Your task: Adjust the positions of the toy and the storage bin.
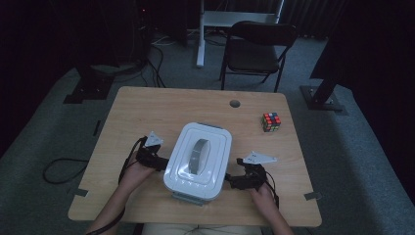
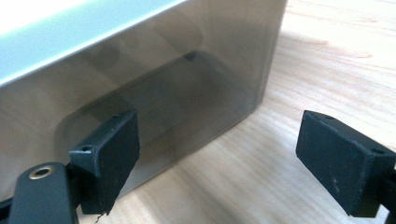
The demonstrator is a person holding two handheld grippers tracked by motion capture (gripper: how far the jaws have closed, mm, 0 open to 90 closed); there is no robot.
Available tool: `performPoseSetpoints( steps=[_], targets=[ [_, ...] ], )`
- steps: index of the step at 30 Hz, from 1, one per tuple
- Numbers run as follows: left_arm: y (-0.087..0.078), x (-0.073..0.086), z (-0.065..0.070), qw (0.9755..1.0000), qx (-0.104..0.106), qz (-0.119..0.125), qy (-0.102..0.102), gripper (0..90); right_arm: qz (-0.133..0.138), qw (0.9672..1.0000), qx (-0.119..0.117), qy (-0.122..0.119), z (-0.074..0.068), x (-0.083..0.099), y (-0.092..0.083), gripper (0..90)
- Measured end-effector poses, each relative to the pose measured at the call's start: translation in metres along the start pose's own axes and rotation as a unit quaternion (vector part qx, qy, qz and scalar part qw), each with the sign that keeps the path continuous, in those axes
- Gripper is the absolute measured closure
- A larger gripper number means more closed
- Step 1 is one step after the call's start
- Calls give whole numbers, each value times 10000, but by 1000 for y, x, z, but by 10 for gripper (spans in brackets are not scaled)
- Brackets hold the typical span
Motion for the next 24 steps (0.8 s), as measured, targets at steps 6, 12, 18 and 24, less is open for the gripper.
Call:
performPoseSetpoints(
  steps=[6,12,18,24],
  targets=[
    [-2,9,-6,9999,-30,-36,-114,27,253,9987,444,13,22,-6,-10,132],
    [-5,22,-13,9997,17,66,-236,27,675,9938,790,387,58,-23,-34,123],
    [-10,34,-18,9995,-166,-103,-232,27,788,9884,1248,355,91,-35,-44,111],
    [-19,46,-23,9986,-416,-184,-255,27,667,9811,1739,517,129,-44,-40,112]
  ],
)
Point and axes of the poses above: each handheld gripper's, and its own axes: y roughly forward along the jaws, x roughly out of its underside, z roughly to its right, the point moved 4 cm from there along y, roughly forward along the jaws, and after that the axes turned 1 degree about -y, right-handed, at the moved point
